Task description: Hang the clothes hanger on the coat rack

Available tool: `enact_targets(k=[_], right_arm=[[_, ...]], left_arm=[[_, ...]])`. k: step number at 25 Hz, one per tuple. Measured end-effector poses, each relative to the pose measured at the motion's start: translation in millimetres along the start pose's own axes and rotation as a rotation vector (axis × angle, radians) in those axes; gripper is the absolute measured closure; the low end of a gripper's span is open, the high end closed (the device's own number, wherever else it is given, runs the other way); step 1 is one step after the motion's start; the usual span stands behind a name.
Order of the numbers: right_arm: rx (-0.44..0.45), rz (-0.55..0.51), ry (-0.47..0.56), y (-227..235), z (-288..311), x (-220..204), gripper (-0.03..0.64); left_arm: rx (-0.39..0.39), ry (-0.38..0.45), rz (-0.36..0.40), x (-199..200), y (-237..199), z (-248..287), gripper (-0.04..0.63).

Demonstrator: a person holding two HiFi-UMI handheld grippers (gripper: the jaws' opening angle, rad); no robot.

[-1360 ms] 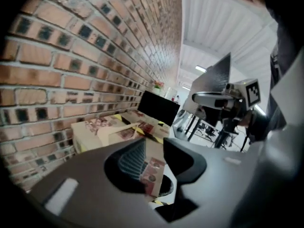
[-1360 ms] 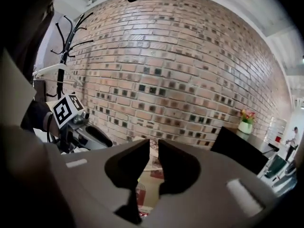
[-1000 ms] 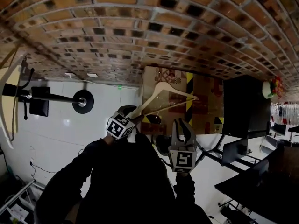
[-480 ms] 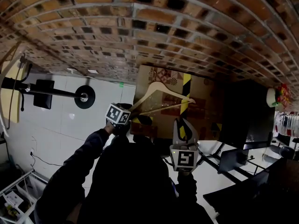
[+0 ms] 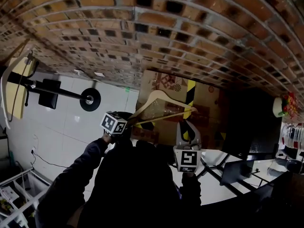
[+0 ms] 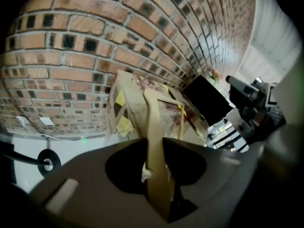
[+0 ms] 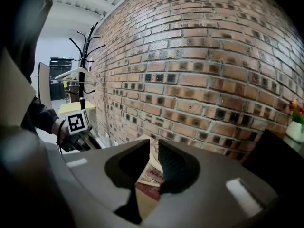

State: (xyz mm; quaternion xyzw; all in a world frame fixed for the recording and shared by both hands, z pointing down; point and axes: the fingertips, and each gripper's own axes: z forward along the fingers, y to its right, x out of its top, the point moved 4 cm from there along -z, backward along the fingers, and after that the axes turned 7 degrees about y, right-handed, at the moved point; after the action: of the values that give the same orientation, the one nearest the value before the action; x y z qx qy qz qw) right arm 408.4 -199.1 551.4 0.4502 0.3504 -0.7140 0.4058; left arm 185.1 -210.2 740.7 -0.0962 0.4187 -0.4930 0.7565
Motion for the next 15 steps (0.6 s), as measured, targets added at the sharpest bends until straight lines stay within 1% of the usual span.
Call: enact_targets(k=[2,3,5,7,9,10,12,13,15], right_arm=[[0.042,-0.038,-0.034,-5.5,7.7,-12.5,0.553],[0.077,-0.078,-0.067,-9.7,14.3,-21.2,0.547],[0.166,-0.219,-0.157,-18.5,31.3,-42.1,0.487],[0.246,-0.377,-0.237,-25.3,52.0,-66.9,0.476],[0.331,-0.482,-0.308,-30.6,74.0,-93.5,0.462],[0.383,-0.505,-0.345,-33.3,83.9,-106.3,0.459],[0.493,-0.512,-0.422,-39.3,99.8,-130.1,0.435],[0.531,-0.517,-0.452,-41.8,105.7,-140.4,0.43],[0.56,-0.547,-0.486,-43.6,114.9,-155.8,0.43]], left_arm=[[-0.013,0.046,-0.003,3.3,8.4,-13.7,0.486],[-0.017,0.065,-0.004,5.6,11.3,-21.1,0.486],[-0.022,0.091,-0.001,8.6,15.5,-34.2,0.486],[-0.03,0.1,0.014,7.7,19.0,-43.9,0.488],[-0.038,0.105,0.042,4.0,22.7,-50.7,0.488],[-0.037,0.109,0.061,2.5,24.6,-54.0,0.488],[-0.029,0.122,0.095,-0.1,28.6,-60.7,0.488],[-0.031,0.127,0.109,-2.2,30.6,-63.4,0.488],[-0.038,0.138,0.142,-5.7,35.4,-68.0,0.488]])
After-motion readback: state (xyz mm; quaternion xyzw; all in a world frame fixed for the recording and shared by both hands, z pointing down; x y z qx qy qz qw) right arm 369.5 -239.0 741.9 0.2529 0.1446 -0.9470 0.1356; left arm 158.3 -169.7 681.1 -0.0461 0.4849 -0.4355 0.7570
